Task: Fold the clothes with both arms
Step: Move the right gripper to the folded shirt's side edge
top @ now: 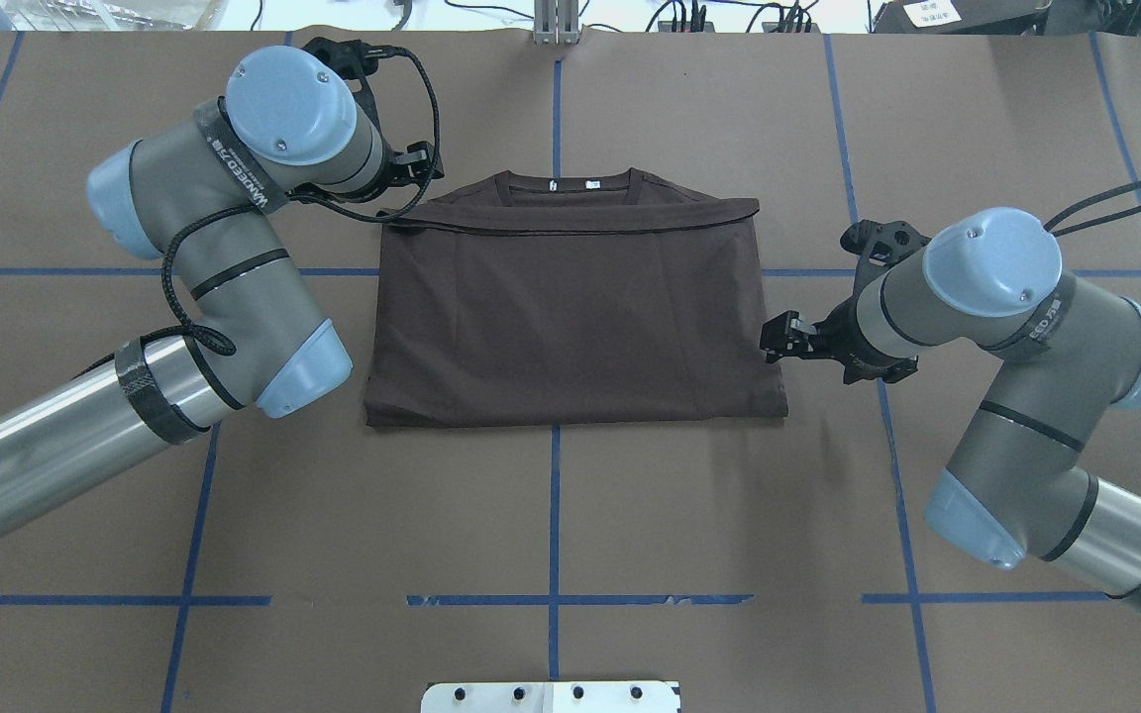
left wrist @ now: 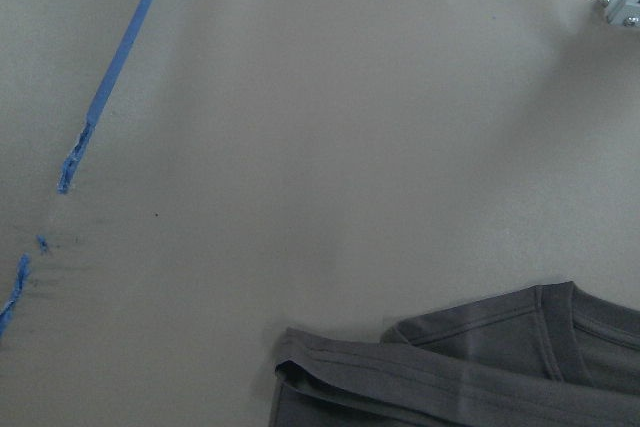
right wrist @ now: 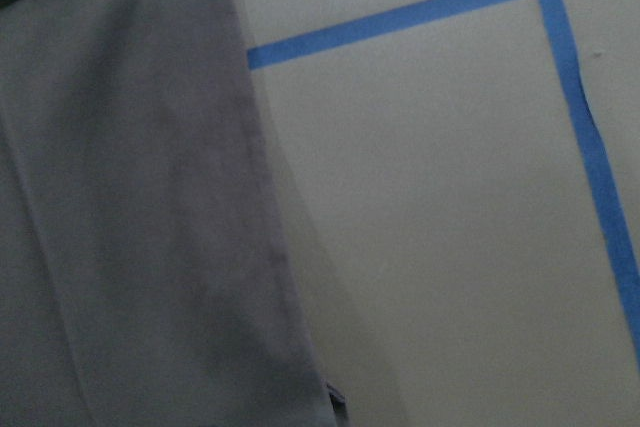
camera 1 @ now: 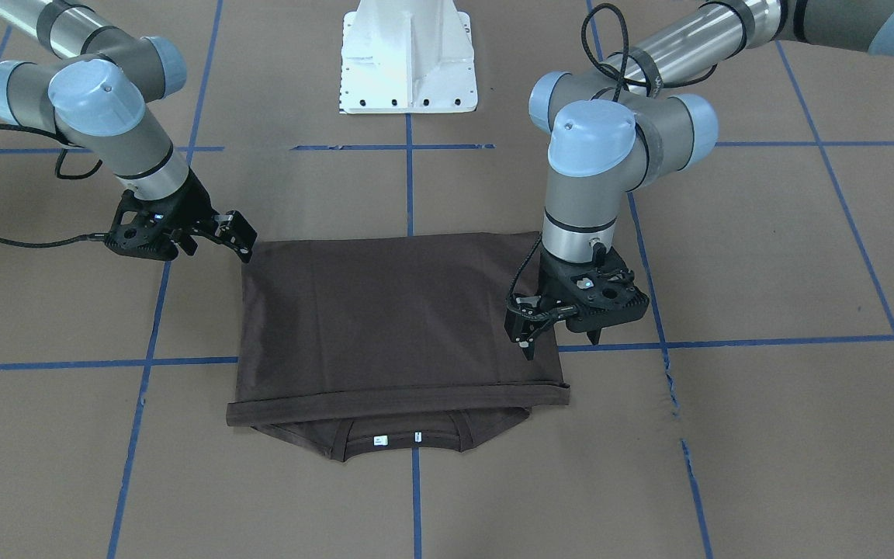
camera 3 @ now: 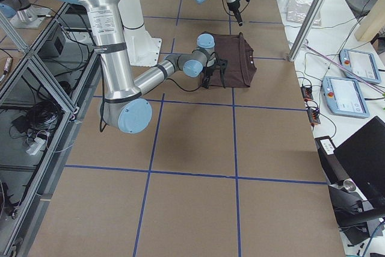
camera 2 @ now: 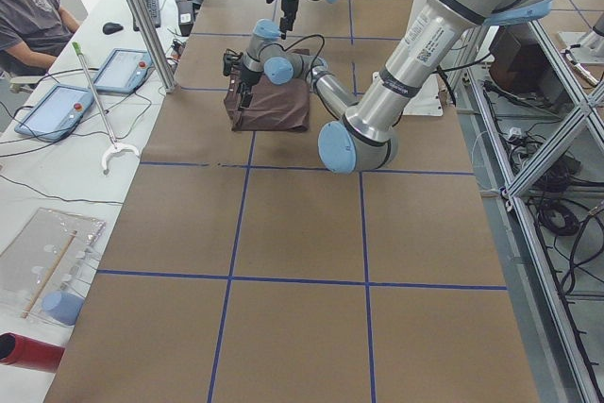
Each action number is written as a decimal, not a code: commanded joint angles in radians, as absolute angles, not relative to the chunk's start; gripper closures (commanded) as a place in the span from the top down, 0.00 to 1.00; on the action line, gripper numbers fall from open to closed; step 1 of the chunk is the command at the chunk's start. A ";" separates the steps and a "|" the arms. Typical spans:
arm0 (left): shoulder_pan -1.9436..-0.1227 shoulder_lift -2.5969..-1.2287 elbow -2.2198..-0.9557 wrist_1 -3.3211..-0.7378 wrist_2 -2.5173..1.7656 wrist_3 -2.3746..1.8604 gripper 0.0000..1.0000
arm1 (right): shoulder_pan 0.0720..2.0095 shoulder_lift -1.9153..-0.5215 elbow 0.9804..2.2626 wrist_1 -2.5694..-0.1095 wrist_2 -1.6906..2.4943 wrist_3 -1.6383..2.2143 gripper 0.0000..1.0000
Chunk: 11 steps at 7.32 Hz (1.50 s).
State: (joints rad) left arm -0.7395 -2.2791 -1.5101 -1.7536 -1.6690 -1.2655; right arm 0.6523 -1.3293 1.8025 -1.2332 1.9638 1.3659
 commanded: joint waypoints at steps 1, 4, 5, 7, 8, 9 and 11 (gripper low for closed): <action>-0.739 -2.278 -1.514 -1.749 -1.669 -1.267 1.00 | 0.609 -1.293 1.755 -1.233 1.922 1.364 0.96; -0.739 -2.273 -1.514 -1.749 -1.667 -1.270 1.00 | 0.607 -1.235 1.675 -1.230 1.919 1.362 0.85; -0.739 -2.273 -1.517 -1.749 -1.667 -1.269 1.00 | 0.609 -1.236 1.678 -1.229 1.927 1.362 0.46; -0.739 -2.273 -1.522 -1.747 -1.664 -1.269 1.00 | 0.612 -1.247 1.695 -1.229 1.934 1.359 0.00; -0.739 -2.273 -1.522 -1.747 -1.664 -1.269 1.00 | 0.611 -1.252 1.697 -1.229 1.936 1.358 0.00; -0.739 -2.275 -1.522 -1.749 -1.664 -1.270 1.00 | 0.606 -1.255 1.704 -1.230 1.937 1.359 0.00; -0.738 -2.275 -1.523 -1.747 -1.663 -1.272 1.00 | 0.568 -1.322 1.783 -1.232 1.937 1.359 0.00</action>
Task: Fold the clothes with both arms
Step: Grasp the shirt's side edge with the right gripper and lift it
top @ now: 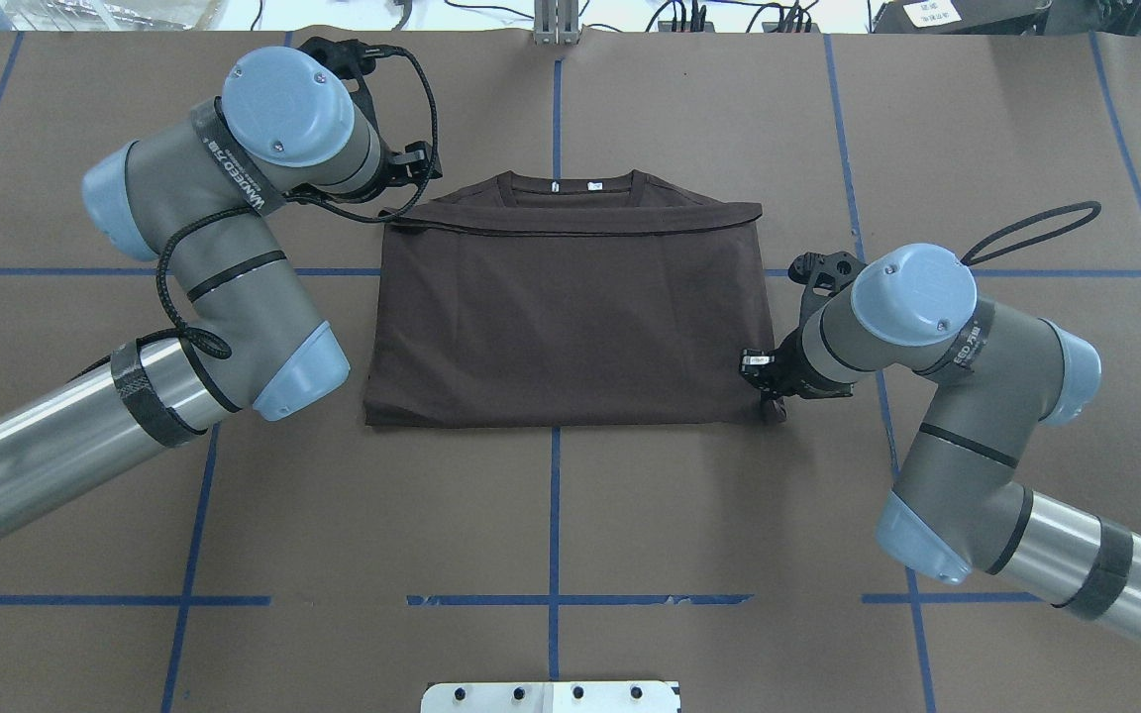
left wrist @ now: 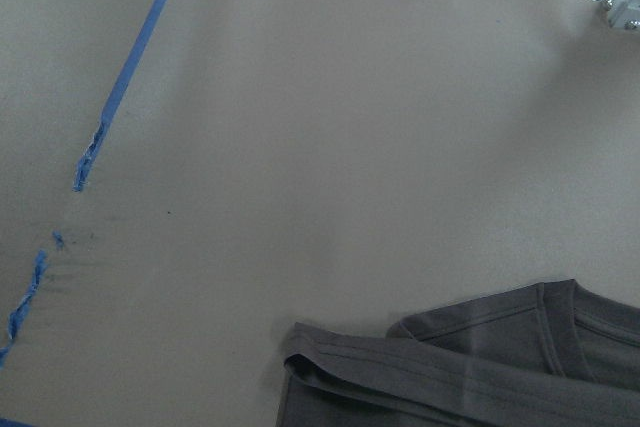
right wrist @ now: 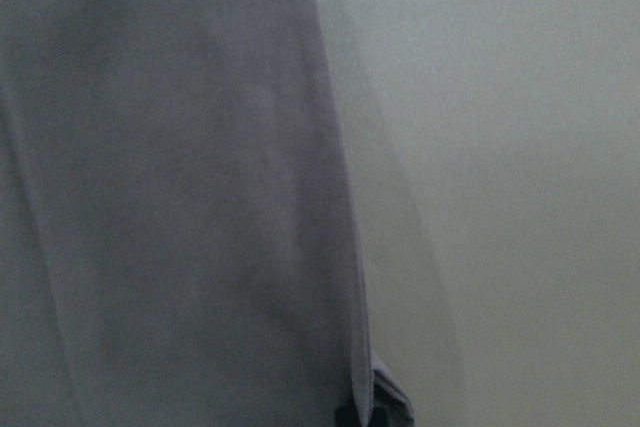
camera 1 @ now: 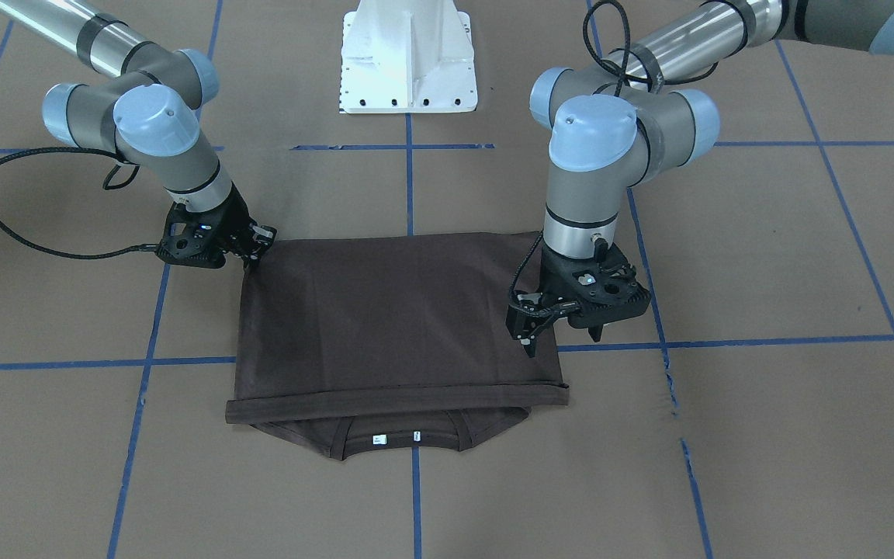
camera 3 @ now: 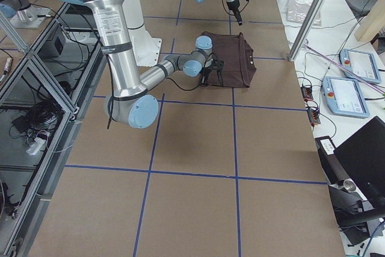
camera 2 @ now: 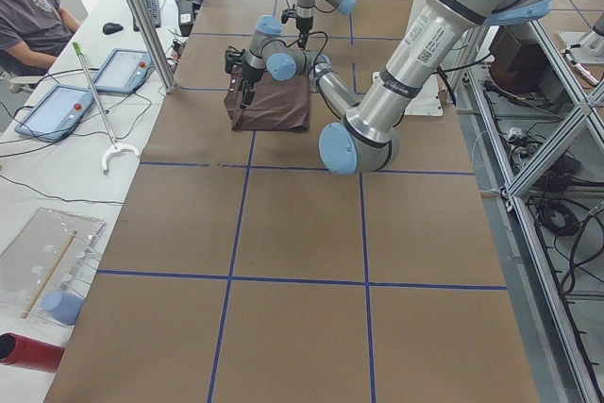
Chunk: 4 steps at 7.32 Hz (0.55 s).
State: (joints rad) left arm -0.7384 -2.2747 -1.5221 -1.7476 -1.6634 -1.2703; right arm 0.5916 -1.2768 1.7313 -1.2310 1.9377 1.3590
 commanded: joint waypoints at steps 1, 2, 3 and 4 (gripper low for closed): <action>-0.739 -2.273 -1.528 -1.747 -1.663 -1.272 1.00 | 0.534 -1.388 1.858 -1.232 1.936 1.365 0.00; -0.739 -2.273 -1.531 -1.747 -1.661 -1.273 1.00 | 0.479 -1.488 1.975 -1.232 1.937 1.367 0.00; -0.739 -2.269 -1.542 -1.747 -1.658 -1.275 1.00 | 0.419 -1.593 2.082 -1.232 1.945 1.385 0.00; -0.739 -2.257 -1.560 -1.747 -1.657 -1.273 1.00 | 0.334 -1.650 2.153 -1.230 1.945 1.449 0.00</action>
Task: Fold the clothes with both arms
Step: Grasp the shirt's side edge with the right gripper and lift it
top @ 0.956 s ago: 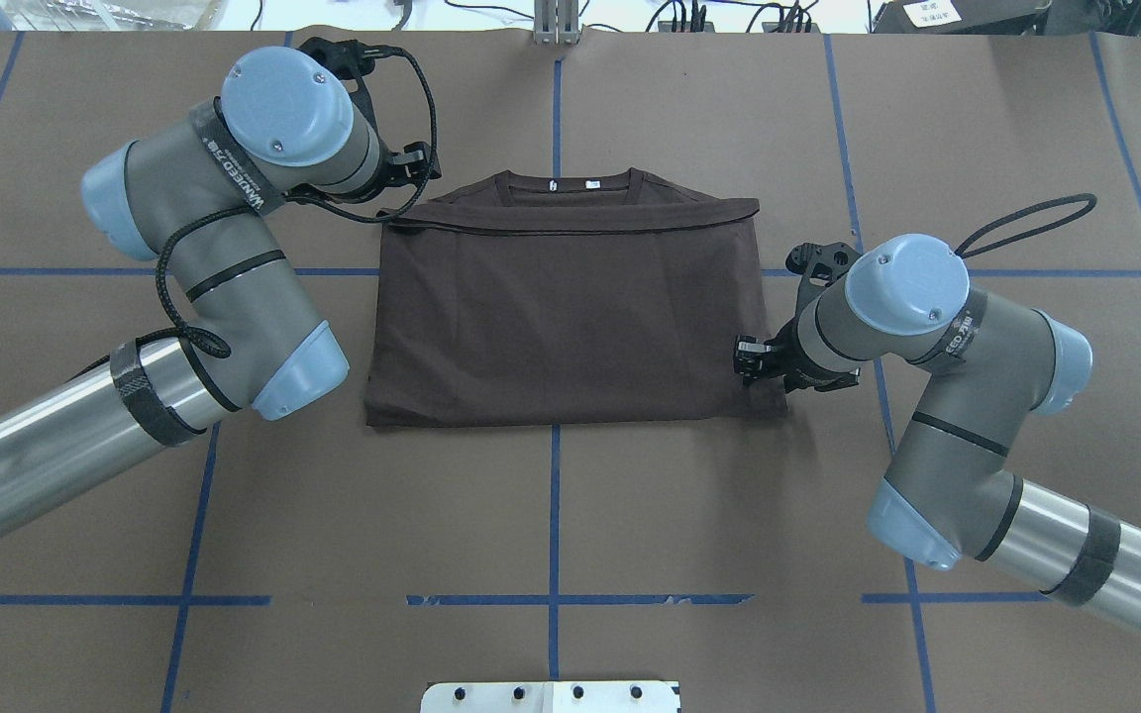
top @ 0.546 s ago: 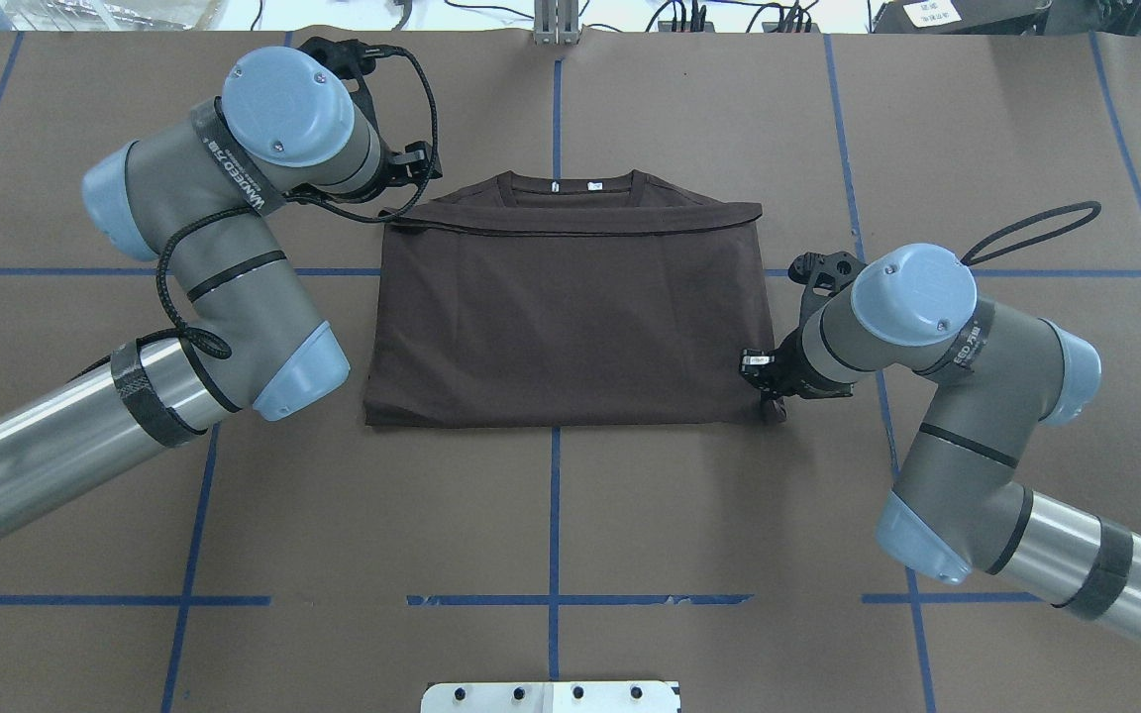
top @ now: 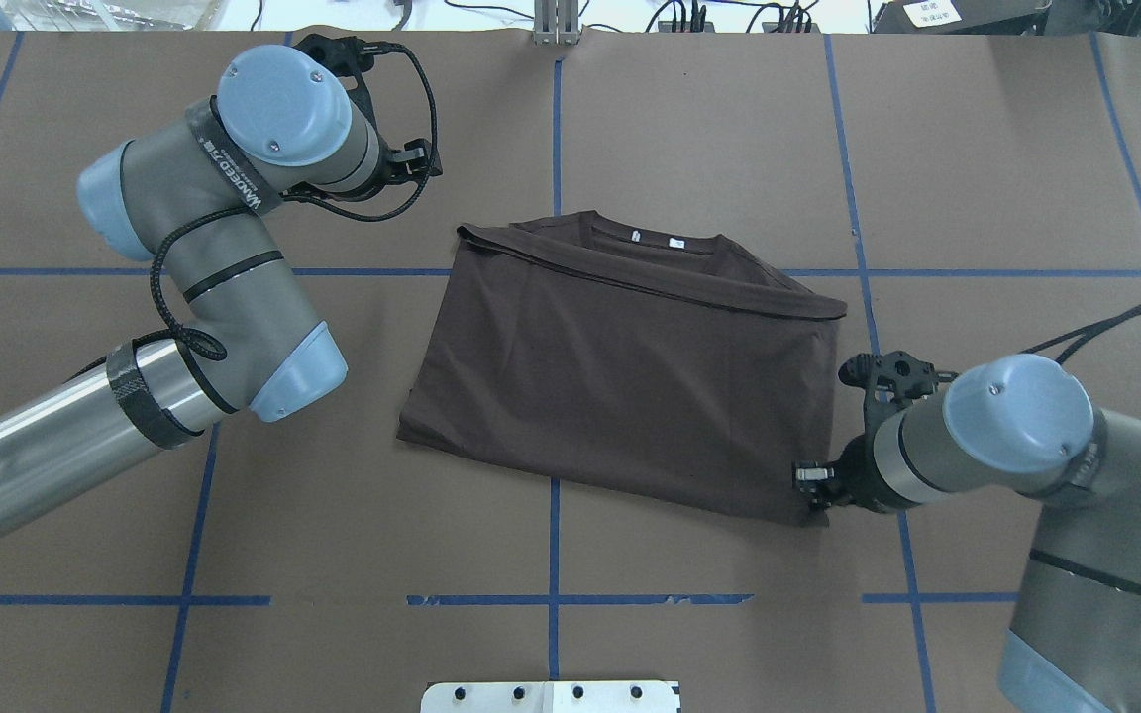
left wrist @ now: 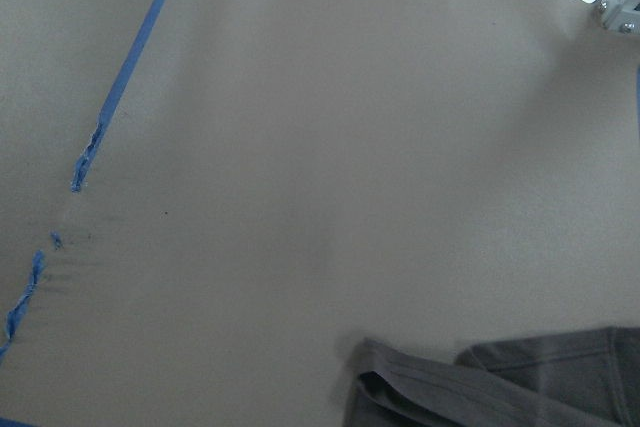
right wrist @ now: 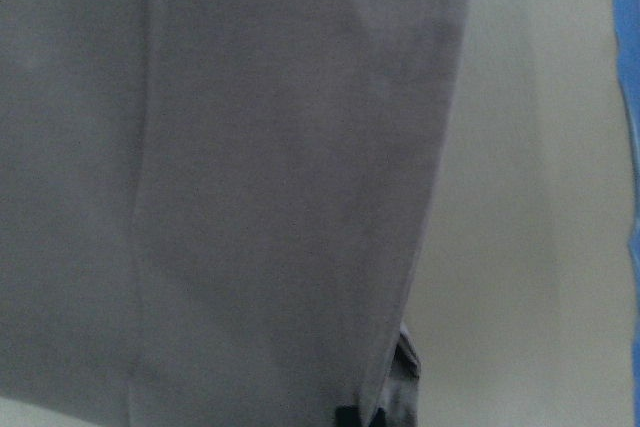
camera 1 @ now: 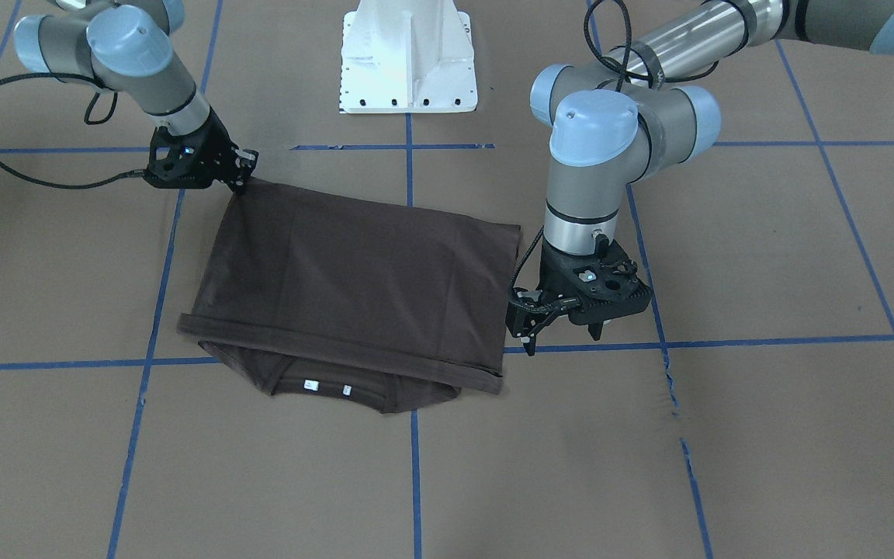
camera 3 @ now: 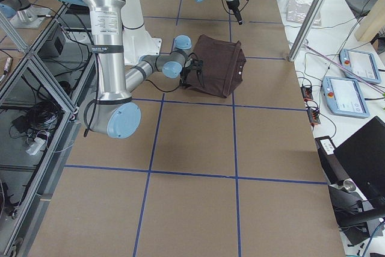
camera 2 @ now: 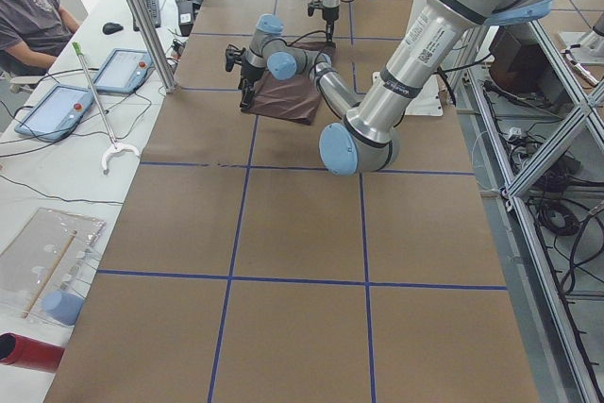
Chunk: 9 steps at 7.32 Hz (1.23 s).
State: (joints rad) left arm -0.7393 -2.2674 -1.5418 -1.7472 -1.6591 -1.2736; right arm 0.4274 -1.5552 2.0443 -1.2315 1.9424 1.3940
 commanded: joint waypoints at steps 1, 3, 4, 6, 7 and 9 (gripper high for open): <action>-0.736 -2.243 -1.595 -1.747 -1.658 -1.275 1.00 | 0.231 -1.678 2.216 -1.230 1.944 1.535 0.00; -0.724 -2.240 -1.644 -1.711 -1.658 -1.275 1.00 | 0.062 -1.694 2.279 -1.230 1.939 1.685 0.09; -0.713 -2.231 -1.657 -1.710 -1.660 -1.273 1.00 | 0.048 -1.692 2.293 -1.229 1.930 1.689 0.99; -0.613 -2.217 -1.695 -1.677 -1.669 -1.305 1.00 | 0.201 -1.687 2.316 -1.220 1.933 1.692 1.00; -0.538 -2.195 -1.721 -1.658 -1.693 -1.424 1.00 | 0.277 -1.677 2.312 -1.220 1.930 1.689 1.00; -0.413 -2.168 -1.756 -1.617 -1.700 -1.610 0.97 | 0.420 -1.600 2.303 -1.221 1.939 1.681 1.00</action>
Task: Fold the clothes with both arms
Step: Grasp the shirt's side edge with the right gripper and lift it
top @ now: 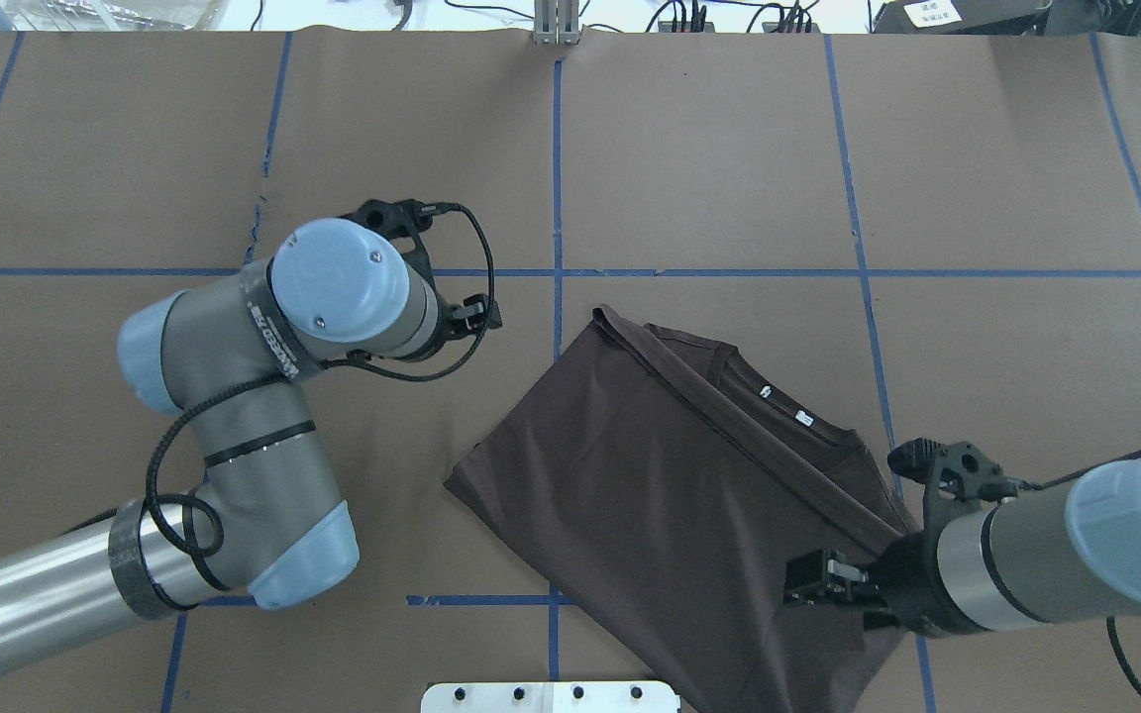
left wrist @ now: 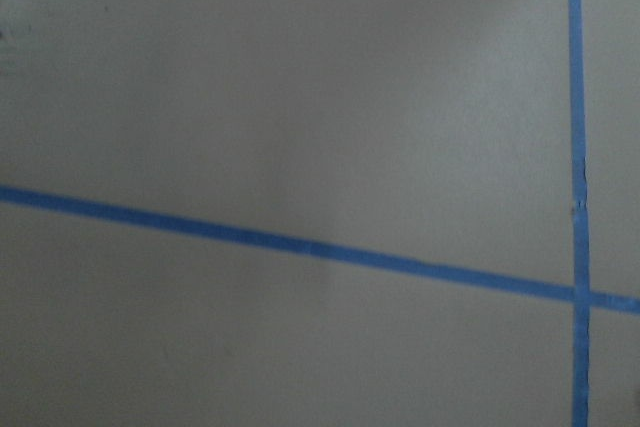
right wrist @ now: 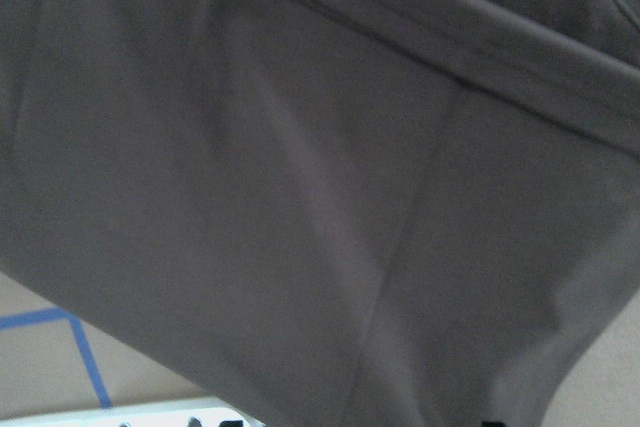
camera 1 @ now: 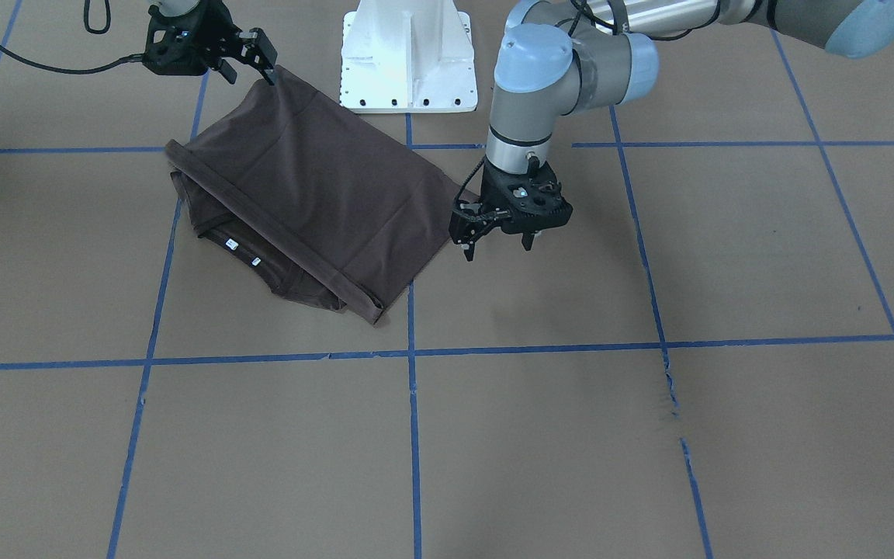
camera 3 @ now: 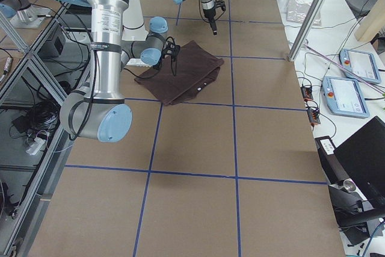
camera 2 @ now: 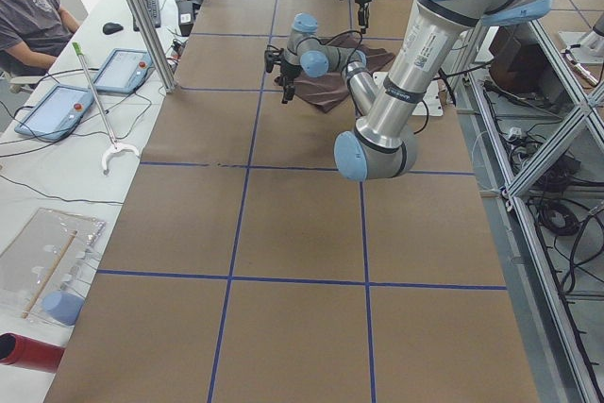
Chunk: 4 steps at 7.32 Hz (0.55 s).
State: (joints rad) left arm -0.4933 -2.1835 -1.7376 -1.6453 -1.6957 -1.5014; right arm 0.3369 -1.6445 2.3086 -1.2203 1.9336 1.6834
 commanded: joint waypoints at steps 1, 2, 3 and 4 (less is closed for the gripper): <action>-0.370 -2.164 -1.755 -1.615 -1.697 -1.664 0.93 | 0.472 -1.563 2.292 -1.221 1.959 1.681 1.00; -0.344 -2.155 -1.752 -1.615 -1.695 -1.708 0.84 | 0.486 -1.551 2.290 -1.221 1.960 1.681 1.00; -0.330 -2.152 -1.740 -1.617 -1.694 -1.719 0.76 | 0.500 -1.548 2.290 -1.221 1.960 1.681 1.00; -0.330 -2.151 -1.738 -1.617 -1.695 -1.727 0.65 | 0.505 -1.548 2.290 -1.223 1.960 1.681 1.00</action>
State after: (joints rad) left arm -0.3407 -2.1544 -1.7434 -1.6169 -1.6948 -1.7084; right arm 0.4914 -1.5526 2.2911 -1.2214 1.9593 1.6813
